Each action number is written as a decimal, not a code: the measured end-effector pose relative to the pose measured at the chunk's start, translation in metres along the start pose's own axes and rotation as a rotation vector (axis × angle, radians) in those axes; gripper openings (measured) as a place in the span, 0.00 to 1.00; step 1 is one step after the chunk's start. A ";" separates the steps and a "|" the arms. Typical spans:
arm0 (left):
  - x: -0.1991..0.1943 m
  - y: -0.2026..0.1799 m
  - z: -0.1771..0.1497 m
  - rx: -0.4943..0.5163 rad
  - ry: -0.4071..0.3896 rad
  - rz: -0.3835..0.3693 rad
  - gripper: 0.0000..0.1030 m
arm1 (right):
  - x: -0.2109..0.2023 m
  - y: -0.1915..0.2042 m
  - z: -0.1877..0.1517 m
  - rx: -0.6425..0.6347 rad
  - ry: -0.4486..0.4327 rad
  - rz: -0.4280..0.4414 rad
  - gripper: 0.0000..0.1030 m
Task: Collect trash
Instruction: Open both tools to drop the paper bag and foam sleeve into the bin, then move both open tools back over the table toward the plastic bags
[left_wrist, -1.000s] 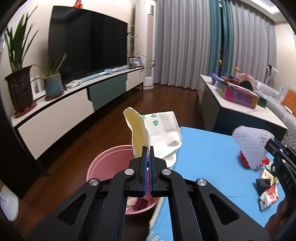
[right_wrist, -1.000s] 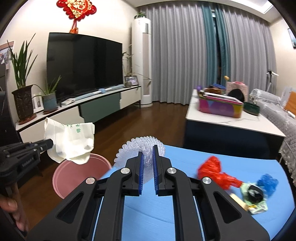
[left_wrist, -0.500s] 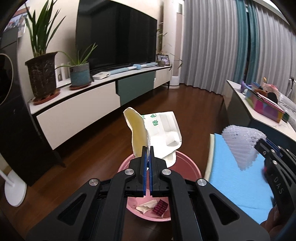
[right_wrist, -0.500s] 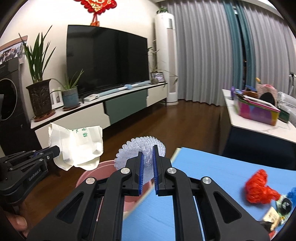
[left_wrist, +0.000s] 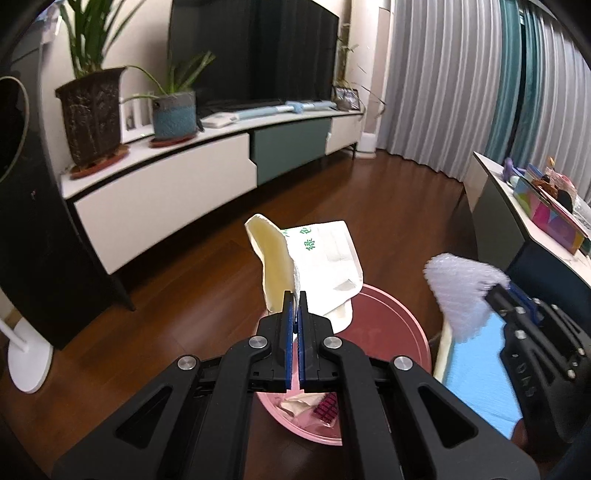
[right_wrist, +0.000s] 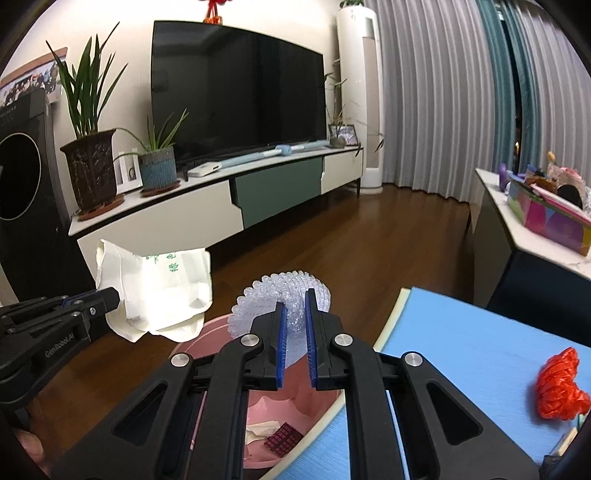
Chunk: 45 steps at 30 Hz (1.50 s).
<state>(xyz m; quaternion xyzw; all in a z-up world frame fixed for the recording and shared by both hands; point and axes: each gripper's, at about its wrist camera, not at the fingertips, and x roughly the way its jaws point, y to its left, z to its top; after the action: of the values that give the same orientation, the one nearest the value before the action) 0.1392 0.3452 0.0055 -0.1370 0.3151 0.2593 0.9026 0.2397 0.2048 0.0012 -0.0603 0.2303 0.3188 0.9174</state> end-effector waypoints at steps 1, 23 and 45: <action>0.004 -0.002 0.000 0.006 0.021 -0.005 0.05 | 0.005 0.000 -0.001 -0.001 0.018 0.003 0.16; -0.027 -0.031 0.002 0.023 -0.072 -0.066 0.31 | -0.079 -0.068 -0.006 0.080 -0.043 -0.075 0.51; -0.088 -0.204 -0.035 0.219 -0.124 -0.408 0.31 | -0.305 -0.254 -0.035 0.142 -0.156 -0.450 0.27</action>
<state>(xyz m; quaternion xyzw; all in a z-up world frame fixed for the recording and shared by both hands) 0.1758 0.1285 0.0524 -0.0828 0.2509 0.0438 0.9635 0.1714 -0.1743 0.1014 -0.0206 0.1611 0.0932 0.9823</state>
